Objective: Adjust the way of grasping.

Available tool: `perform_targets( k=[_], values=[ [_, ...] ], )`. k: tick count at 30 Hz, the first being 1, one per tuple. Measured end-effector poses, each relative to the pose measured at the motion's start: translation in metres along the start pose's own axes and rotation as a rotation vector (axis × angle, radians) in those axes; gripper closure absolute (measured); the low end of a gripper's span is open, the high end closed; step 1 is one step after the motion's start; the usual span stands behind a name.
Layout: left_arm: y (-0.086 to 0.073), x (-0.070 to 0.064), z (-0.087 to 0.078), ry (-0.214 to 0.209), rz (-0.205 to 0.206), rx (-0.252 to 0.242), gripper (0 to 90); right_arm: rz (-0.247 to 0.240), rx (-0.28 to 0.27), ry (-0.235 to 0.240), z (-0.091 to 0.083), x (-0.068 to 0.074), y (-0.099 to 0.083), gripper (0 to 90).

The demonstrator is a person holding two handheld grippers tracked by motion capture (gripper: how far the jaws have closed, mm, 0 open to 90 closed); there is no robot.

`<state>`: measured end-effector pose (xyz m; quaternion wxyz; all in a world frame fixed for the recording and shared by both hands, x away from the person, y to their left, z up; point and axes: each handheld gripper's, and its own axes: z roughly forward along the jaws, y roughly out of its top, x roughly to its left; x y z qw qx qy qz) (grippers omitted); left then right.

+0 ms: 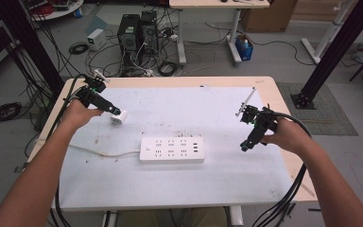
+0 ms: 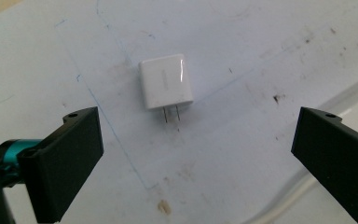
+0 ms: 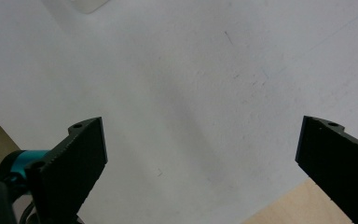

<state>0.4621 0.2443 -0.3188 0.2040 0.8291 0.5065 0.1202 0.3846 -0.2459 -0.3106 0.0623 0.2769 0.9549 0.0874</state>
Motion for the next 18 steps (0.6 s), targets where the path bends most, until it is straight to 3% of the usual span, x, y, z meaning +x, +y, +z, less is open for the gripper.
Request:
perform_targets(
  k=[6,18],
  values=[
    [0.007,0.007,0.027,0.011,-0.036,0.018,2.0,-0.008,-0.001,0.001,0.0,-0.001,0.0,1.3],
    [0.013,0.016,0.072,0.019,-0.054,0.023,2.1,0.019,-0.002,0.008,0.0,-0.008,-0.004,1.3]
  ],
)
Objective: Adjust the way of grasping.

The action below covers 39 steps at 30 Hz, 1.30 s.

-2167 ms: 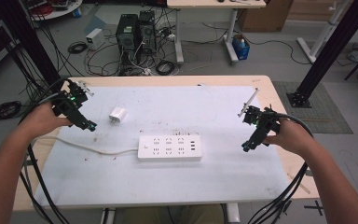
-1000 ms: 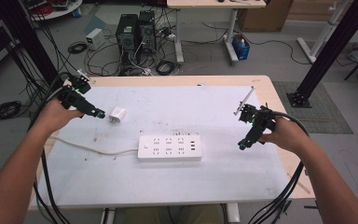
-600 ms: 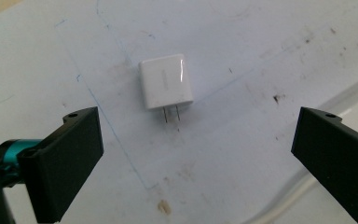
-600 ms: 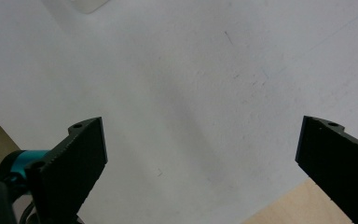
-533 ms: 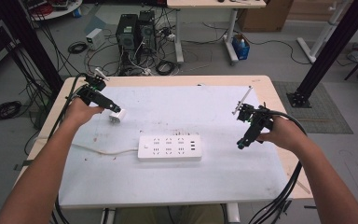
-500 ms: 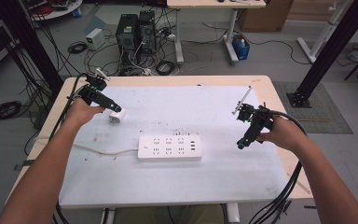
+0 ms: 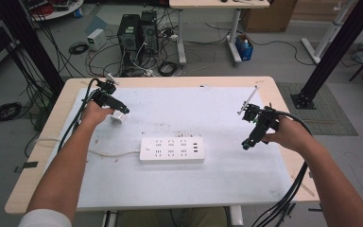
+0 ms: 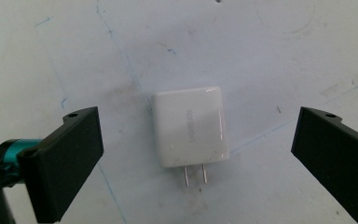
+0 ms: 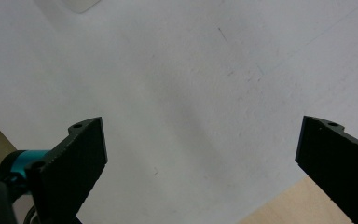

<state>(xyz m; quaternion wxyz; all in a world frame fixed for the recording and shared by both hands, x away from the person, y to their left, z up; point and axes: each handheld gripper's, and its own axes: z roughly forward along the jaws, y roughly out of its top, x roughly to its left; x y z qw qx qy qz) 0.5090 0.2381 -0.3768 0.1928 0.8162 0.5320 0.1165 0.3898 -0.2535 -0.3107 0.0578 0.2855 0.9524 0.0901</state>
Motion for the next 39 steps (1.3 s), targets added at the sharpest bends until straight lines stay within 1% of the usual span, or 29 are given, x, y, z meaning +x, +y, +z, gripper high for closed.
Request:
perform_targets(
  k=[1,3,6,7,9,12,14,17,19,25,27,29,32,33,34,35,36,39],
  values=[
    [0.0,0.0,0.003,-0.002,-0.008,-0.002,2.1,0.008,-0.002,-0.002,-0.001,-0.001,-0.001,1.3],
    [0.0,0.0,0.009,0.001,-0.015,0.002,2.1,0.005,-0.004,-0.003,-0.001,-0.001,-0.001,1.3],
    [-0.001,-0.001,0.016,0.017,-0.015,0.004,2.1,0.01,-0.008,-0.002,-0.002,0.001,-0.001,1.3],
    [-0.002,-0.001,0.018,0.02,-0.024,0.001,2.1,0.006,-0.009,-0.003,-0.002,0.001,-0.001,1.3],
    [-0.003,-0.001,0.023,0.015,-0.035,0.005,2.1,-0.001,-0.005,-0.004,-0.001,0.0,-0.001,1.3],
    [-0.004,0.0,0.028,0.02,-0.042,0.017,2.1,-0.004,-0.007,-0.005,-0.001,0.0,-0.002,1.3],
    [-0.005,0.0,0.031,0.018,-0.043,0.023,2.1,0.004,-0.007,-0.004,-0.002,0.0,-0.002,1.3],
    [-0.006,0.0,0.033,0.013,-0.038,0.031,3.3,0.003,-0.004,-0.005,-0.001,-0.001,-0.003,1.4],
    [-0.006,0.0,0.033,0.009,-0.035,0.024,7.9,0.003,-0.004,-0.005,-0.001,-0.002,-0.003,1.3],
    [-0.007,0.0,0.035,0.021,-0.029,0.041,8.1,0.0,-0.002,-0.004,0.0,-0.001,0.0,1.4],
    [-0.008,0.0,0.035,0.014,-0.031,0.037,13.4,-0.004,-0.003,-0.002,0.001,-0.002,0.0,1.4],
    [-0.009,0.0,0.036,0.024,-0.032,0.044,14.4,-0.001,-0.003,-0.001,0.001,-0.001,0.001,1.4],
    [-0.01,0.0,0.037,0.028,-0.032,0.054,14.5,-0.005,-0.004,-0.004,0.001,-0.001,0.001,1.4],
    [-0.011,-0.001,0.038,0.032,-0.029,0.053,16.1,-0.002,0.0,-0.004,0.001,-0.001,0.001,1.4],
    [-0.011,-0.001,0.038,0.032,-0.029,0.053,20.6,-0.002,0.0,-0.004,0.001,-0.001,0.001,1.4],
    [-0.013,-0.001,0.039,0.03,-0.033,0.045,20.6,-0.005,0.0,-0.002,0.001,-0.001,0.001,1.4],
    [-0.014,-0.001,0.04,0.029,-0.033,0.049,22.9,-0.003,-0.001,-0.003,0.0,-0.001,0.0,1.4],
    [-0.015,0.0,0.041,0.026,-0.036,0.051,23.4,0.004,-0.001,-0.002,0.0,-0.002,-0.001,1.5]
  ],
)
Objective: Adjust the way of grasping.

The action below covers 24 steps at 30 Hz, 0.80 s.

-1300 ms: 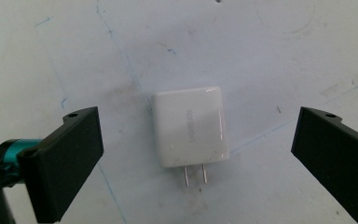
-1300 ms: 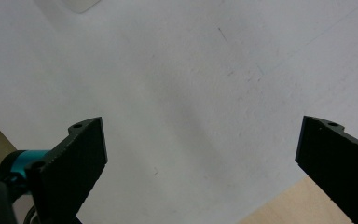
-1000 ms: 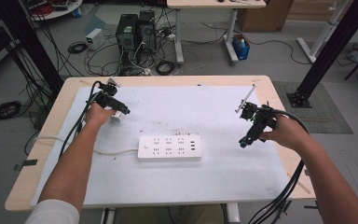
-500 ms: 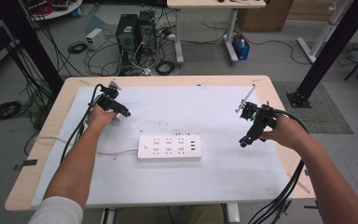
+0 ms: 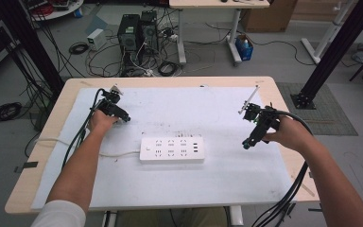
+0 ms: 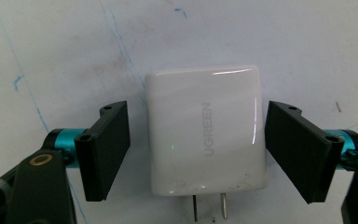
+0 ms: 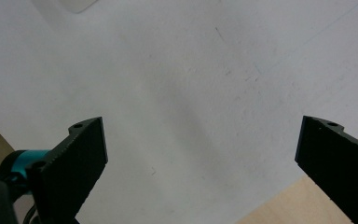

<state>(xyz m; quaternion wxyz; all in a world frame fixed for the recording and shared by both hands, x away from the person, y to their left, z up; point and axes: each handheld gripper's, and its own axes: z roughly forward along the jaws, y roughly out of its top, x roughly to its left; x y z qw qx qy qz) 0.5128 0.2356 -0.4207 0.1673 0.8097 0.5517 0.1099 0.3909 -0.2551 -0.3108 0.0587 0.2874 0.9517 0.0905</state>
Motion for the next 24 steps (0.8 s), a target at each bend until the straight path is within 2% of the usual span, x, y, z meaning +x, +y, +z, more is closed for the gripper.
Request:
perform_targets(
  k=[4,7,10,14,18,21,24],
  values=[
    [0.0,0.0,-0.001,-0.004,0.01,-0.002,24.4,0.002,0.003,0.0,0.0,0.0,0.0,1.5],
    [0.0,0.0,-0.002,-0.008,0.019,-0.005,29.3,-0.007,0.003,0.002,0.001,0.0,0.002,1.5],
    [0.0,0.001,-0.004,-0.016,0.041,-0.013,39.7,-0.012,0.005,0.002,0.002,0.0,0.003,1.5],
    [-0.001,0.002,-0.004,-0.02,0.055,-0.015,42.5,-0.012,0.007,0.001,0.003,0.0,0.003,1.6],
    [-0.001,-0.001,-0.007,-0.014,0.095,-0.018,42.6,-0.009,0.008,-0.001,0.003,0.001,0.003,1.6],
    [-0.001,-0.002,-0.014,-0.018,0.112,-0.03,42.6,-0.006,0.003,-0.006,0.002,0.001,0.003,1.7],
    [-0.001,-0.004,-0.025,-0.03,0.141,-0.064,42.6,-0.014,-0.004,-0.012,0.001,0.002,0.004,1.6]
  ],
)
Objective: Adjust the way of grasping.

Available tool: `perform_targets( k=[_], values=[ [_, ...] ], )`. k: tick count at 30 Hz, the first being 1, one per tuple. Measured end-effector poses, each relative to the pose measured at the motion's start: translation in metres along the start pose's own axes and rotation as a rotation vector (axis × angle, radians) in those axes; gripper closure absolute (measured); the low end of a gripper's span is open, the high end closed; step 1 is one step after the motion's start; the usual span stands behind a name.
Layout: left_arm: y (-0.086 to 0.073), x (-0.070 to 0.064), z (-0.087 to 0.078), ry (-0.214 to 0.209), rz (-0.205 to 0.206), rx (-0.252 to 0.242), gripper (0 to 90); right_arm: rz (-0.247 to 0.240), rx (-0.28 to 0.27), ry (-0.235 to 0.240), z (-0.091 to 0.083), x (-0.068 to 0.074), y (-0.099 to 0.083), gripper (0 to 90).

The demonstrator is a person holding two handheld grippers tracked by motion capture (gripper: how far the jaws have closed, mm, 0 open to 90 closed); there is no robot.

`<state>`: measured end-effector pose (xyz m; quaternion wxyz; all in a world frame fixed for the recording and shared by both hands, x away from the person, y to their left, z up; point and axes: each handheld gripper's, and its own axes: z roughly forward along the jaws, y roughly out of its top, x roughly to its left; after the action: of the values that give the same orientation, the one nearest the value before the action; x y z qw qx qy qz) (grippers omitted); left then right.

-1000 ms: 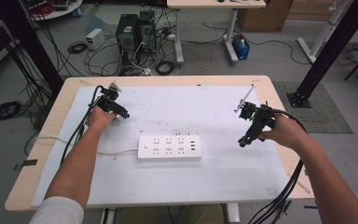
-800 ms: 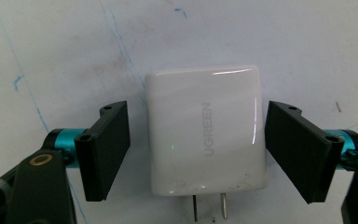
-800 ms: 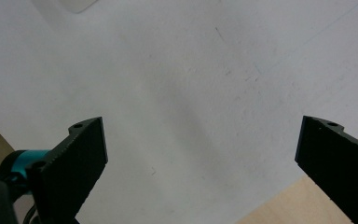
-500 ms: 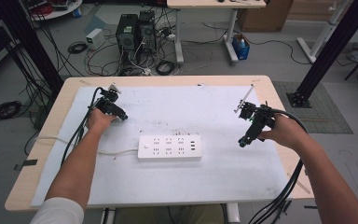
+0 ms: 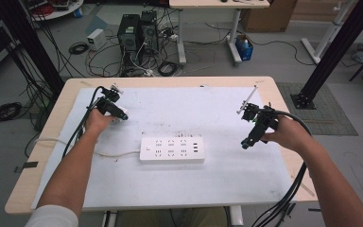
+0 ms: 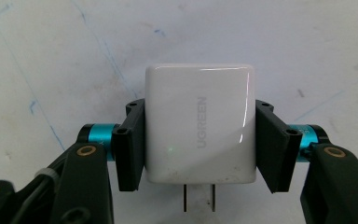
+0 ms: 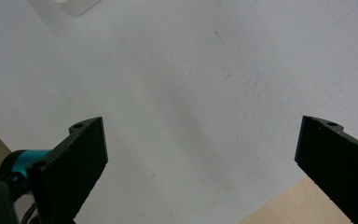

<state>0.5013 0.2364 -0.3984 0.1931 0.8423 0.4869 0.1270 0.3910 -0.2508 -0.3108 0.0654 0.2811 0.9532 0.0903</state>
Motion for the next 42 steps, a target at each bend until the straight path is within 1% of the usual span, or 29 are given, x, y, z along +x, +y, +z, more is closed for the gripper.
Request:
perform_targets(
  k=[2,8,10,12,14,17,20,22,24,25,26,27,29,30,31,32,35,36,37,38,39,42],
  values=[
    [0.0,-0.001,-0.009,-0.013,0.02,-0.022,42.6,0.0,-0.004,-0.006,-0.001,0.002,0.001,1.6],
    [-0.002,-0.009,-0.038,-0.046,0.115,-0.091,42.6,0.006,-0.029,-0.03,-0.005,0.008,0.002,1.6],
    [-0.004,-0.012,-0.048,-0.068,0.134,-0.122,42.6,0.016,-0.038,-0.037,-0.007,0.01,0.003,1.6],
    [-0.005,-0.016,-0.058,-0.086,0.17,-0.139,42.6,0.03,-0.052,-0.04,-0.009,0.012,0.003,1.6],
    [-0.007,-0.02,-0.066,-0.102,0.209,-0.145,42.6,0.042,-0.066,-0.035,-0.011,0.014,0.003,1.6],
    [-0.009,-0.027,-0.079,-0.132,0.255,-0.157,42.6,0.044,-0.074,-0.047,-0.014,0.018,0.004,1.6],
    [-0.013,-0.035,-0.093,-0.15,0.29,-0.171,42.6,0.041,-0.081,-0.053,-0.016,0.021,0.005,1.6],
    [-0.016,-0.04,-0.103,-0.163,0.313,-0.181,42.6,0.051,-0.086,-0.055,-0.017,0.025,0.005,1.6],
    [-0.019,-0.044,-0.112,-0.166,0.343,-0.181,42.6,0.061,-0.095,-0.061,-0.018,0.027,0.004,1.7],
    [-0.019,-0.044,-0.112,-0.166,0.343,-0.181,42.6,0.061,-0.095,-0.061,-0.018,0.027,0.004,1.7],
    [-0.021,-0.049,-0.12,-0.169,0.365,-0.187,42.6,0.062,-0.103,-0.061,-0.019,0.028,0.004,1.6],
    [-0.022,-0.052,-0.124,-0.177,0.376,-0.194,42.6,0.071,-0.114,-0.061,-0.02,0.031,0.004,1.6],
    [-0.025,-0.058,-0.131,-0.202,0.409,-0.202,42.6,0.085,-0.119,-0.063,-0.02,0.034,0.003,1.6],
    [-0.025,-0.058,-0.131,-0.202,0.409,-0.202,42.6,0.085,-0.119,-0.063,-0.02,0.034,0.003,1.6],
    [-0.027,-0.066,-0.136,-0.217,0.438,-0.198,42.6,0.087,-0.122,-0.065,-0.021,0.035,0.003,1.6],
    [-0.027,-0.069,-0.137,-0.221,0.453,-0.191,42.6,0.1,-0.135,-0.059,-0.021,0.037,0.002,1.6],
    [-0.029,-0.078,-0.141,-0.238,0.489,-0.186,42.6,0.115,-0.142,-0.052,-0.021,0.041,0.002,1.6],
    [-0.029,-0.081,-0.142,-0.246,0.495,-0.189,42.6,0.112,-0.145,-0.052,-0.021,0.041,0.002,1.6],
    [-0.029,-0.081,-0.142,-0.246,0.495,-0.189,42.6,0.112,-0.145,-0.052,-0.021,0.041,0.002,1.6],
    [-0.03,-0.088,-0.145,-0.26,0.522,-0.192,42.6,0.116,-0.15,-0.051,-0.021,0.043,0.002,1.6],
    [-0.03,-0.09,-0.146,-0.264,0.537,-0.187,42.6,0.115,-0.156,-0.049,-0.022,0.044,0.002,1.6],
    [-0.03,-0.099,-0.151,-0.278,0.558,-0.203,42.6,0.115,-0.164,-0.048,-0.022,0.046,0.002,1.6]
  ],
)
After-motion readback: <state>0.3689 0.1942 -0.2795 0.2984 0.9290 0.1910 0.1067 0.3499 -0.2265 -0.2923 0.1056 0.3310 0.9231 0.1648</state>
